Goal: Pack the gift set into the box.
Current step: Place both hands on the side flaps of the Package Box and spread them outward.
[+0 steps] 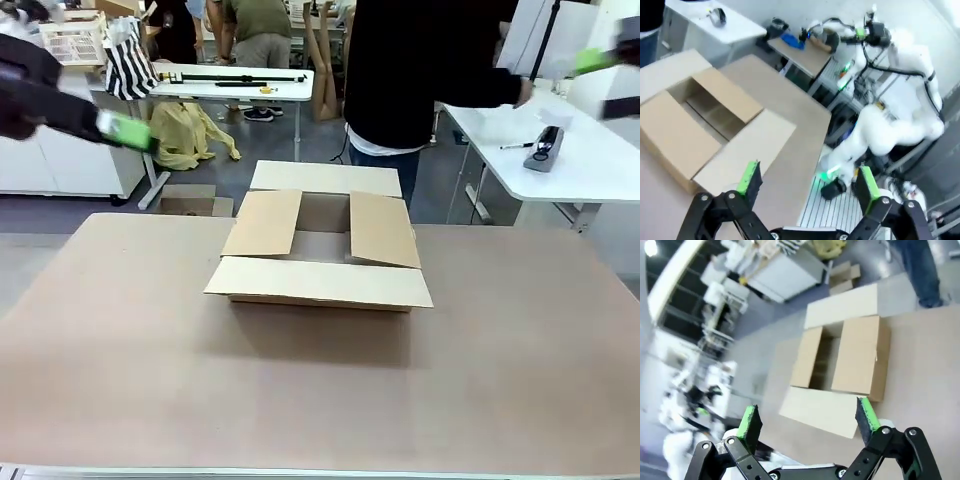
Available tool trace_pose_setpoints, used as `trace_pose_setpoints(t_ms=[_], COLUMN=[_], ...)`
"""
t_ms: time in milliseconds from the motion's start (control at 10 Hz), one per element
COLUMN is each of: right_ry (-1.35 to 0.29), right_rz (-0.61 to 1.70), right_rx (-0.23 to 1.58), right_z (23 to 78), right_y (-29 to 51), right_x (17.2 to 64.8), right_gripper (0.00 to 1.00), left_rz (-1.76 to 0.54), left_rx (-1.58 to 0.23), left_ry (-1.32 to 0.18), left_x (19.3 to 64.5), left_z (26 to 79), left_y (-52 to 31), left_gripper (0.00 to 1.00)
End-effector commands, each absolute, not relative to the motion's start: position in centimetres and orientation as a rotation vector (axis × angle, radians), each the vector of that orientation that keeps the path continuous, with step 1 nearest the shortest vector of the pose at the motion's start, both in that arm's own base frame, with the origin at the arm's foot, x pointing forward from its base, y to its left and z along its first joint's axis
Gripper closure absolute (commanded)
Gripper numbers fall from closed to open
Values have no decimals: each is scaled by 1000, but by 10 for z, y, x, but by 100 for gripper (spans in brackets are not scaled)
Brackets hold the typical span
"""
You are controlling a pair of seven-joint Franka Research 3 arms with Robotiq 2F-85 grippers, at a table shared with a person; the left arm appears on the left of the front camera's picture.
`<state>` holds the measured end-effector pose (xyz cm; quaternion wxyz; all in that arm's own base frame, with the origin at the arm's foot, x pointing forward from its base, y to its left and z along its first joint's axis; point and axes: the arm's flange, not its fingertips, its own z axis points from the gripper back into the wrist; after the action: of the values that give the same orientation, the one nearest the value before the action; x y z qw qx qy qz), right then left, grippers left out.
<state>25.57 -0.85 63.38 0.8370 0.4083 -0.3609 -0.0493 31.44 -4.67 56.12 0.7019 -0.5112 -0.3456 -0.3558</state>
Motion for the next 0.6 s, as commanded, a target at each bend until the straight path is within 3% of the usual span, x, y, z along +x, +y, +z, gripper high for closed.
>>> trace_pose_setpoints(t_ms=[0,100,200,500], right_ry=[-742,-715,-748,-748], right_rz=[-236,-298,-199,-199], right_rx=[1033,1030,957,957], right_z=[511,490,627,627], right_y=[-25,-28,-41,-41], right_x=[218,225,258,258], right_gripper=[0,0,0,0], left_rz=[-634,-549,-697,-697], left_rx=[-1158,-1138,-1174,-1174], left_ry=[-888,-892,-825,-825], left_x=[313,316,320,320], left_z=[536,528,562,562], left_y=[-33,-32,-22,-22], left_gripper=[0,0,0,0])
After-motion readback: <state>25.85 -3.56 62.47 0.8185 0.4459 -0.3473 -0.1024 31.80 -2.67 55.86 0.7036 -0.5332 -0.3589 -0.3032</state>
